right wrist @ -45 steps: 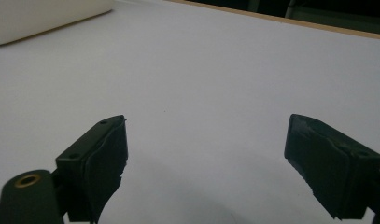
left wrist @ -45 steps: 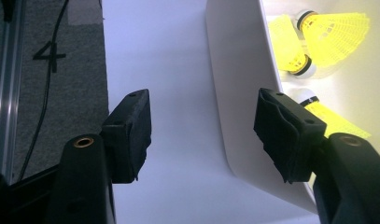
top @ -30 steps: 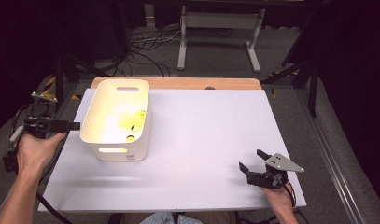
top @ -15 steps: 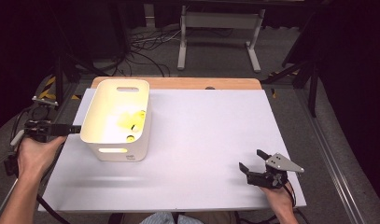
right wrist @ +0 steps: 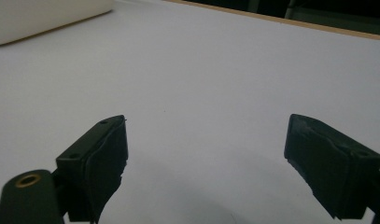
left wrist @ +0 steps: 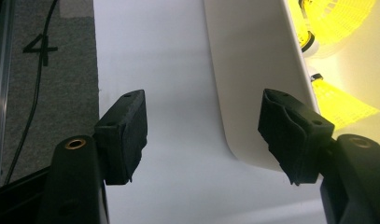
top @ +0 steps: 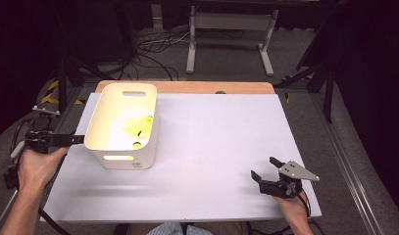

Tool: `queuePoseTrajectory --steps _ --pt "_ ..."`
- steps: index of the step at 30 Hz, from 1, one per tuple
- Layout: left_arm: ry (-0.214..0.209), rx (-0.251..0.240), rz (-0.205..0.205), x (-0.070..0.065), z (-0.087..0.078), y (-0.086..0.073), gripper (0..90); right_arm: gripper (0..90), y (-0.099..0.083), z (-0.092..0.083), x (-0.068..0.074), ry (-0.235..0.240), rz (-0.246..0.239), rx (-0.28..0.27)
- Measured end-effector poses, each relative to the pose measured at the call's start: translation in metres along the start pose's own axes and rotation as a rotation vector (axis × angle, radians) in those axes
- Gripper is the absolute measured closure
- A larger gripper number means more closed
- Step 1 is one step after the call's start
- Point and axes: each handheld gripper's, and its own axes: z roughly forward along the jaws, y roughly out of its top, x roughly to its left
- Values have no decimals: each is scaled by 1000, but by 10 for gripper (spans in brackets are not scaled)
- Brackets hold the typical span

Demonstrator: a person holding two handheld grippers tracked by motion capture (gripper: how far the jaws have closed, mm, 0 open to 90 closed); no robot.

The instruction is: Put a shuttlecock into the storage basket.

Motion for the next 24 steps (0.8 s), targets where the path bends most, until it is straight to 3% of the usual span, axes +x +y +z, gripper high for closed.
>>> queuePoseTrajectory --steps 24 --pt "-6 1 4 -5 9 -20 334 140 0 0 0 -1 1 -2"
